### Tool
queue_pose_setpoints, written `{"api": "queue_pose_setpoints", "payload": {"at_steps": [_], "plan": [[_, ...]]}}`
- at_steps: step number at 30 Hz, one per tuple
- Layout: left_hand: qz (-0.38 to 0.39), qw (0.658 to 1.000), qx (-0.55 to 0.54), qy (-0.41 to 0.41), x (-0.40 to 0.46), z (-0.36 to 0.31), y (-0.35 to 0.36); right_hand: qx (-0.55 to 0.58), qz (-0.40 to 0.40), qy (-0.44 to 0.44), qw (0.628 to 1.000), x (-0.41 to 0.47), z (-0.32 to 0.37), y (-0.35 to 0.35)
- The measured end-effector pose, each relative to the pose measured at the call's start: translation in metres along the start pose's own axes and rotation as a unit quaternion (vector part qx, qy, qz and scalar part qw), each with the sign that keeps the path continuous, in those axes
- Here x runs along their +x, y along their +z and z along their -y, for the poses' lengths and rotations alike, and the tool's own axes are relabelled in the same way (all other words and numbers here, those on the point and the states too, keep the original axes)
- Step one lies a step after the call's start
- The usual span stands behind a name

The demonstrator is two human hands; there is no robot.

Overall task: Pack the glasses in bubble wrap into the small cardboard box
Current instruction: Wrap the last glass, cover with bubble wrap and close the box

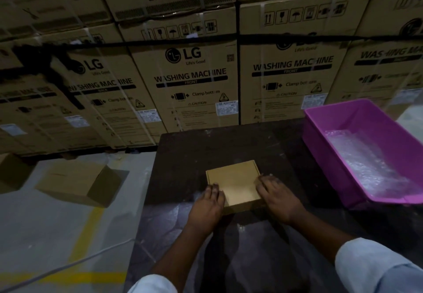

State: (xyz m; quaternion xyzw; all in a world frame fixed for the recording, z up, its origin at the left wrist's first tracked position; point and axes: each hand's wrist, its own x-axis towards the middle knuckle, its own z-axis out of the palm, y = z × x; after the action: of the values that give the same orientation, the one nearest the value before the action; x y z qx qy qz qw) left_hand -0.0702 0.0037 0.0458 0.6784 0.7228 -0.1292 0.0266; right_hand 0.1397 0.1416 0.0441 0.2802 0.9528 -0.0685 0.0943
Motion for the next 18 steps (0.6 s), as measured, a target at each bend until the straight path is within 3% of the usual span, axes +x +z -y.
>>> {"api": "queue_pose_setpoints", "payload": {"at_steps": [3,5,9,18], "plan": [[-0.003,0.999,-0.033,0.024,0.003,0.005,-0.009,-0.010,-0.035,-0.036,0.999,0.002,-0.002,-0.012],[0.024,0.999,-0.026,0.040,0.006,0.007,-0.012,0.006,0.015,-0.034,0.999,0.003,-0.004,-0.013],[0.029,0.998,-0.025,0.047,0.007,0.008,-0.013,0.012,0.028,-0.022,0.999,0.008,-0.001,0.000],[0.032,0.998,-0.025,0.041,0.007,0.008,-0.002,0.008,0.006,-0.007,1.000,0.010,0.006,0.004]]}}
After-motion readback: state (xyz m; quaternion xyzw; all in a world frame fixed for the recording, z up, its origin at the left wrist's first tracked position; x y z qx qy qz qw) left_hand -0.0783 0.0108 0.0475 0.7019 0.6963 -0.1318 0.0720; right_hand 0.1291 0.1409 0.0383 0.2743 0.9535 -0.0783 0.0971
